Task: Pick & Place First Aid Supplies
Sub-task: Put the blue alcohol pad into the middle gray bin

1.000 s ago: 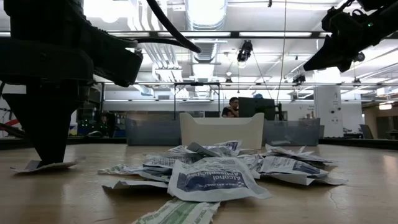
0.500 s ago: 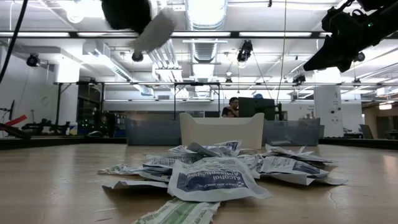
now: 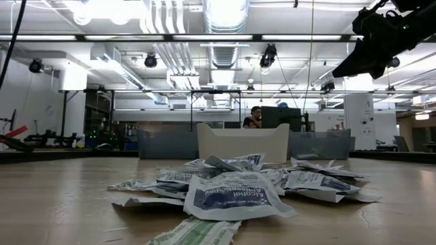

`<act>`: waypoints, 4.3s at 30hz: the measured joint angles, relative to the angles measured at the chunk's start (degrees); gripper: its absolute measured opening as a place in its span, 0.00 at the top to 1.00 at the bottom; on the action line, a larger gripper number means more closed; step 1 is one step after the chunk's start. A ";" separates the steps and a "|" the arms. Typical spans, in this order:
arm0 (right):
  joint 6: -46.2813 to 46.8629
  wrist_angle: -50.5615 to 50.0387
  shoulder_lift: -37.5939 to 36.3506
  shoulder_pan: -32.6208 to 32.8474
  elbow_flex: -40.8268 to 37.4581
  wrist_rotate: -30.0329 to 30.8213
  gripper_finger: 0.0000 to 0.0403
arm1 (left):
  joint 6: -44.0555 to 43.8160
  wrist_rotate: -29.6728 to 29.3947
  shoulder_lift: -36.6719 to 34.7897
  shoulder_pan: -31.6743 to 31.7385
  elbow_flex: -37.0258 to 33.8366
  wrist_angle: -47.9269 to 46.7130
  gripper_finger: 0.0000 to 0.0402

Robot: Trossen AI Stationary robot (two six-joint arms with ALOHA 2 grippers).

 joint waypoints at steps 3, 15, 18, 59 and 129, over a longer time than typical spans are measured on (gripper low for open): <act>0.00 -0.01 -0.02 0.00 0.00 0.00 0.90 | 0.83 3.44 -0.36 1.04 -0.44 2.09 1.00; 0.00 -0.02 -0.02 0.00 0.00 0.02 0.90 | -1.97 -16.62 3.09 9.29 -0.09 -6.19 1.00; 0.00 -0.02 -0.02 -0.02 0.00 0.04 0.90 | 1.17 -18.09 4.20 13.45 0.33 -6.23 1.00; -0.02 -0.10 0.00 -0.02 -0.09 0.24 0.90 | 28.74 -4.12 42.54 52.03 37.85 -35.94 1.00; -0.02 -0.13 -0.02 0.00 -0.31 0.20 0.90 | -18.40 -7.91 29.65 12.80 32.50 -69.86 0.67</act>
